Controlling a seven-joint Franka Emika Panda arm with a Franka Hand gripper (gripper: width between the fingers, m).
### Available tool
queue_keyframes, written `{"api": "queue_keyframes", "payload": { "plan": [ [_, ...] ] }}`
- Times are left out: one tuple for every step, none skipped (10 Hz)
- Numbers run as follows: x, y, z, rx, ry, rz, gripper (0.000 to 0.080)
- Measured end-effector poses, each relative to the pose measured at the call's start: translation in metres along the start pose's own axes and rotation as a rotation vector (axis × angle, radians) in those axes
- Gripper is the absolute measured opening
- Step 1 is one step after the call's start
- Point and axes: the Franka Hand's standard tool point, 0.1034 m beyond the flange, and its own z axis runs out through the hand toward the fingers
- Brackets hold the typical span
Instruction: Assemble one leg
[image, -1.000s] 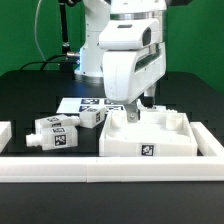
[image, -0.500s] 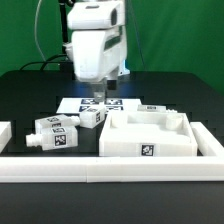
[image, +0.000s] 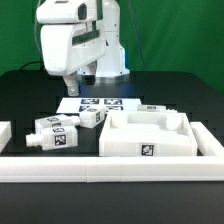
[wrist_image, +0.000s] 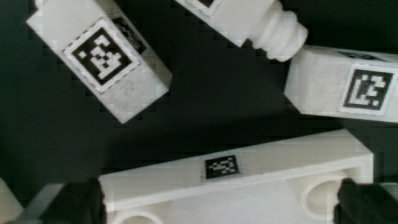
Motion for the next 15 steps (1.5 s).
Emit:
{"api": "queue_keyframes", "payload": {
  "plan": [
    [0.001,0.0,0.0,0.001,0.002,0.102,0.065],
    [-0.001,0.0,0.001,-0.001,0.003,0.188,0.065],
    [-0.01,-0.002,0.004,-0.011,0.006,0.307,0.065],
    [-0.017,-0.008,0.007,-0.003,0.0,0.426,0.065],
    [-0.02,-0.011,0.01,0.006,0.0,0.571,0.065],
    [-0.023,-0.014,0.014,0.015,0.003,0.686,0.065],
    [-0.022,-0.014,0.014,0.016,0.004,0.735,0.065],
    [-0.022,-0.014,0.014,0.017,0.004,0.785,0.065],
    [-0.021,-0.014,0.014,0.018,0.004,0.86,0.065],
    [-0.021,-0.014,0.014,0.019,0.004,0.918,0.065],
    [-0.021,-0.014,0.015,0.019,0.004,0.96,0.065],
    [-0.02,-0.015,0.015,0.023,0.008,1.049,0.065],
    [-0.02,-0.016,0.016,0.03,0.004,1.188,0.065],
    [-0.022,-0.018,0.021,0.04,0.001,1.261,0.065],
    [-0.023,-0.022,0.028,0.058,-0.005,1.399,0.065]
  ]
}}
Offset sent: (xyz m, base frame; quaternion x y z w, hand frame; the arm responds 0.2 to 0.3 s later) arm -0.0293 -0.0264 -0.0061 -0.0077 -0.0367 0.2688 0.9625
